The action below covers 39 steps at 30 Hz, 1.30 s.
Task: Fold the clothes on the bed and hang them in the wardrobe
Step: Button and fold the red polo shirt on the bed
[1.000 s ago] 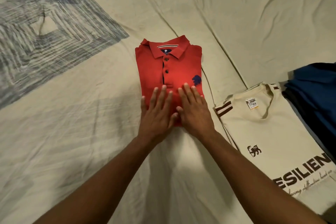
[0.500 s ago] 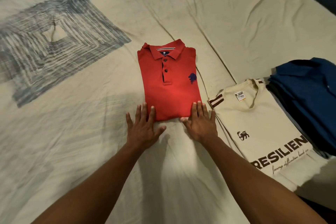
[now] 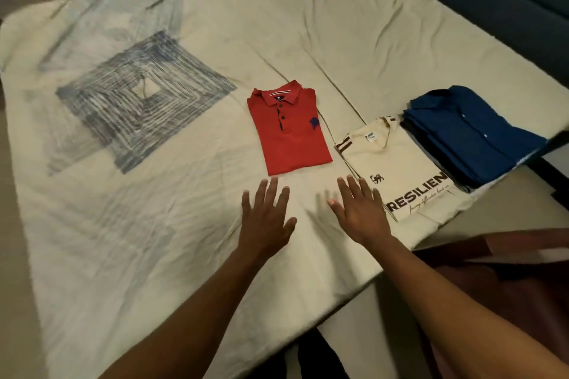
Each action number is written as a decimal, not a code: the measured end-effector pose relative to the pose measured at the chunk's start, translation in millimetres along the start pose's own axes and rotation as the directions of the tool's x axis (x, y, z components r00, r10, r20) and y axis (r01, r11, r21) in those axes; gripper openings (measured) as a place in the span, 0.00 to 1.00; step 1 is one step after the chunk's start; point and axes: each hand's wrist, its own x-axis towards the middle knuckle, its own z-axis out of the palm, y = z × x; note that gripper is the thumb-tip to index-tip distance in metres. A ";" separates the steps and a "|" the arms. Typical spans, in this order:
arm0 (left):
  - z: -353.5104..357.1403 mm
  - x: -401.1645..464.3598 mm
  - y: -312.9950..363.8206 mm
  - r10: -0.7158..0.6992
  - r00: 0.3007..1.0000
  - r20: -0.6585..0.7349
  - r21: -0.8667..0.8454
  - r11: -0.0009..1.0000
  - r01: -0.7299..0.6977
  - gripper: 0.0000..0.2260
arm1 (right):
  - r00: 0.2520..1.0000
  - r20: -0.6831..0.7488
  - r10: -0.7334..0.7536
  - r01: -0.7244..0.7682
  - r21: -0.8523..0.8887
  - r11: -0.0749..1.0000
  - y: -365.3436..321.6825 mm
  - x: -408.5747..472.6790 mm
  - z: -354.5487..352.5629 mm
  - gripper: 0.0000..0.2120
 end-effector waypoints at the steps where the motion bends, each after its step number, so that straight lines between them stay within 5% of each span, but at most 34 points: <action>1: -6.8 -6.5 6.2 0.015 1.000 -0.001 -0.004 1.000 -0.015 0.30 | 1.000 -0.003 0.016 -0.016 -0.001 1.000 2.1 -12.3 -6.3 0.47; 12: -51.1 -48.1 83.0 -0.007 1.000 0.004 -0.071 0.997 0.007 0.30 | 0.997 -0.076 -0.004 0.001 -0.042 0.999 24.4 -83.8 -50.3 0.42; 15: -51.7 -72.1 93.3 -0.081 0.997 0.012 -0.089 0.993 0.082 0.30 | 0.994 -0.051 -0.095 0.091 -0.072 0.993 20.5 -97.1 -49.3 0.33; 19: -51.3 -102.3 91.6 -0.214 0.977 0.022 -0.114 0.970 0.215 0.29 | 0.971 -0.003 -0.238 0.236 -0.117 0.965 1.4 -108.3 -44.8 0.33; 24: -38.5 -181.8 61.3 -0.440 0.898 0.007 -0.173 0.884 0.434 0.29 | 0.869 0.141 -0.473 0.493 -0.174 0.853 -63.0 -133.3 -25.6 0.44; 32: -18.4 -377.9 -3.1 -0.810 0.586 0.002 -0.211 0.572 0.792 0.29 | 0.562 0.310 -0.767 0.827 -0.172 0.536 -218.7 -223.6 29.5 0.43; 39: -7.3 -596.9 -24.9 -0.976 0.216 0.003 -0.224 0.210 0.952 0.29 | 0.180 0.381 -0.907 0.983 -0.113 0.147 -363.3 -376.0 92.0 0.41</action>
